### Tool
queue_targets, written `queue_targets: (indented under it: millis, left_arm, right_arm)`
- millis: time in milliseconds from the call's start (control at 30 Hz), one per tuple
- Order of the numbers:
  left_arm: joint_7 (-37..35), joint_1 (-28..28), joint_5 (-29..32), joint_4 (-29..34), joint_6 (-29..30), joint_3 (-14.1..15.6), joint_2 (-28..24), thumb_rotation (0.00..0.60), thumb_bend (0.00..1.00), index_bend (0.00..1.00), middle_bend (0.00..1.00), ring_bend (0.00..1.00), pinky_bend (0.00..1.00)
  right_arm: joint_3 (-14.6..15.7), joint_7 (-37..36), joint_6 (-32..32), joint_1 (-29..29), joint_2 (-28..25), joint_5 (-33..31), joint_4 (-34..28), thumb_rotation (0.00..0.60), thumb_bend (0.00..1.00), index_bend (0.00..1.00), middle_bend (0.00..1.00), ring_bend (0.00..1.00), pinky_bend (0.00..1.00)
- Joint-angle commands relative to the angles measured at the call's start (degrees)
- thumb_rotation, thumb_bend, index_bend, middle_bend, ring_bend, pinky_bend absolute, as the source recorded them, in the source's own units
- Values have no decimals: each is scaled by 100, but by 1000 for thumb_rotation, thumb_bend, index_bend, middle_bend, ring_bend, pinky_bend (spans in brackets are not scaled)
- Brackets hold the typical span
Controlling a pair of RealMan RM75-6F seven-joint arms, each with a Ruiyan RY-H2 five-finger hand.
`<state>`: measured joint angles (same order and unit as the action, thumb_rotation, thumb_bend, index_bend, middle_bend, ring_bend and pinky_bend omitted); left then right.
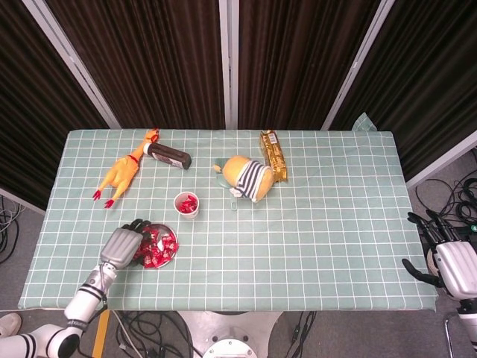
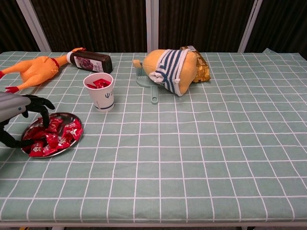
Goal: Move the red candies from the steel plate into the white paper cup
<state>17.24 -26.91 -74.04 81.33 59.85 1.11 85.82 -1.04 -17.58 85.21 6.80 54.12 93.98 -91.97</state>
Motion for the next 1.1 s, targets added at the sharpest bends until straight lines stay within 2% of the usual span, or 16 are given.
queue_targets:
  millis: [33,733,933,1100]
  left_arm:
    - [23,-7,34,-29,-32,-26,21,600,304,490,245,150,329]
    - [-1,-57,104,-144,-229,-105,97,600,390,620,295,150,341]
    - [-87,-4,-51,49,-34,-122,-20,600,404,629,297,150,343]
    - [-259,21,-306,464,301,-248,-299,600,404,630,298,150,342]
  right_arm:
    - [-1,-6,7,-1,-4,-3,1,600,206,82,191,0,128]
    - [15,-142,55,-9,-4,2,77,600,206,82,201,0,134]
    - [7,-170,71,-1,-3,9,94,600,206,83,201,0,136]
    - [0,-176,90,2,-3,14,98,600,206,82,200,0,137]
